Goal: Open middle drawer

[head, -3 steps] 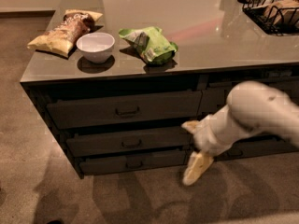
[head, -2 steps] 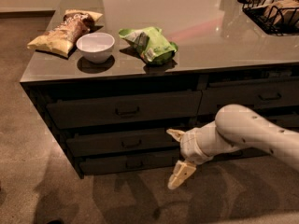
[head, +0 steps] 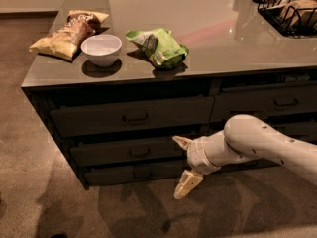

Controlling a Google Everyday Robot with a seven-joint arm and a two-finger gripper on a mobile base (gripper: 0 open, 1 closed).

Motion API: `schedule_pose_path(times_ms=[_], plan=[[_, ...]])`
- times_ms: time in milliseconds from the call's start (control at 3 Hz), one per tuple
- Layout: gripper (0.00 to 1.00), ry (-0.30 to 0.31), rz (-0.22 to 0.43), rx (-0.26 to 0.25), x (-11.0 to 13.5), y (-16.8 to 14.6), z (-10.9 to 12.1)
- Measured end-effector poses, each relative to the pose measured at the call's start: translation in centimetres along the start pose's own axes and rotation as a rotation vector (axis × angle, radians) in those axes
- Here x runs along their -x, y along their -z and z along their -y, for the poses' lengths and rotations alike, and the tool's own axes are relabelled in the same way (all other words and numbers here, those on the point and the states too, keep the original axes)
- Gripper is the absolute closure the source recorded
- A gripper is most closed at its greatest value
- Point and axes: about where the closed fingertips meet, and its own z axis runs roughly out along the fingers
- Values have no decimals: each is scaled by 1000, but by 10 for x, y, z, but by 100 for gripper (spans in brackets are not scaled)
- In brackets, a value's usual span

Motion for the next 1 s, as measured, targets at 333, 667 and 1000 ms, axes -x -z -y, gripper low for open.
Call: schedule_pose_path(times_ms=[333,667,1000], plan=[[0,18,-46,-37,-4,-12,10],[0,69,-170,-102,-42,-63,30],[0,103,-148,-179,-51,-74,61]])
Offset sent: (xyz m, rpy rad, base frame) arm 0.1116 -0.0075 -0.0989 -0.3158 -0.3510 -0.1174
